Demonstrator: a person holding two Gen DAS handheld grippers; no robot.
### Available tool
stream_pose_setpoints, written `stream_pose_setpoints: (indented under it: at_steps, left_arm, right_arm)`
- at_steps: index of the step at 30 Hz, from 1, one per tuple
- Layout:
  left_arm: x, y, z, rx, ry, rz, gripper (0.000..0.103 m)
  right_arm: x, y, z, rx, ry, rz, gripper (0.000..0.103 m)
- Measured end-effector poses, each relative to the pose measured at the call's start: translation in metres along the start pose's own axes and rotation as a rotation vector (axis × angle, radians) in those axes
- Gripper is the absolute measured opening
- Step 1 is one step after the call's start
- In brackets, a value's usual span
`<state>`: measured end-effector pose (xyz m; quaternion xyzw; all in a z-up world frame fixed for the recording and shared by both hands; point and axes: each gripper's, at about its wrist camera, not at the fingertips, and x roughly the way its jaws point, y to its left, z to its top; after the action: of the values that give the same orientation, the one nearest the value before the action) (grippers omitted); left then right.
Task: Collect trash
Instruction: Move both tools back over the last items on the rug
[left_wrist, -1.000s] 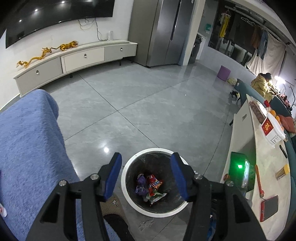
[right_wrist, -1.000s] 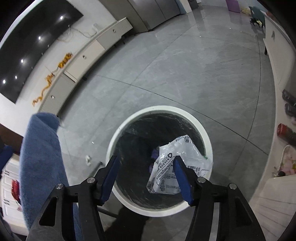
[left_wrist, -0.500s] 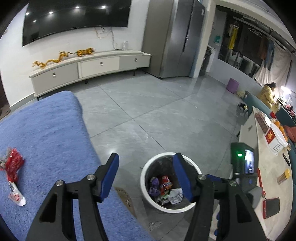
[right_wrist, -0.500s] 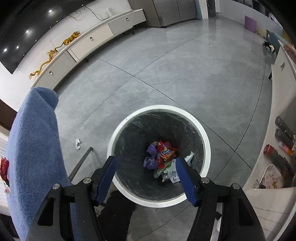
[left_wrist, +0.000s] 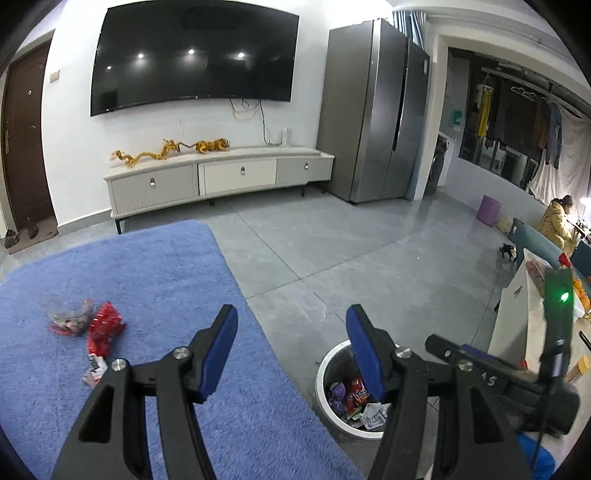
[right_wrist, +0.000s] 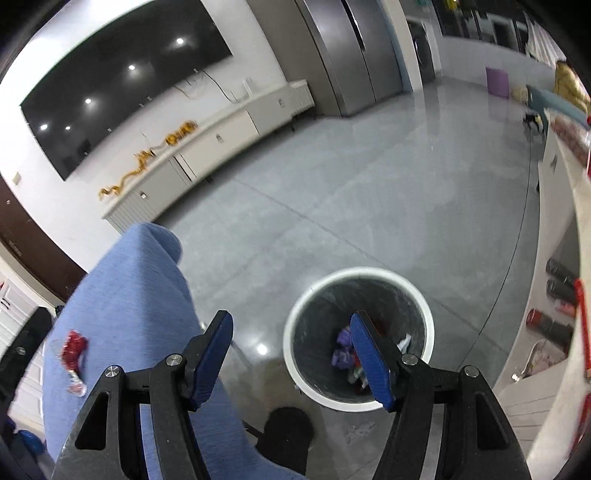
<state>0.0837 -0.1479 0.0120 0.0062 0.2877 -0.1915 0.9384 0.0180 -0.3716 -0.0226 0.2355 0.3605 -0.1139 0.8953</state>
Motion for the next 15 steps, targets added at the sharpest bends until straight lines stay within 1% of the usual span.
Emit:
stream_pose_setpoints:
  at_steps: [6, 9, 15]
  left_arm:
    - [-0.035, 0.007, 0.003, -0.008, -0.050, -0.009, 0.059]
    - [-0.052, 0.011, 0.003, -0.017, -0.067, -0.013, 0.059]
    - [-0.089, 0.029, 0.001, -0.046, -0.116, -0.001, 0.059]
  right_arm:
    - [-0.051, 0.035, 0.004, -0.067, -0.121, 0.020, 0.064]
    - [-0.070, 0.050, 0.003, -0.095, -0.162, 0.037, 0.064]
    - [-0.096, 0.086, -0.005, -0.170, -0.207, 0.061, 0.064]
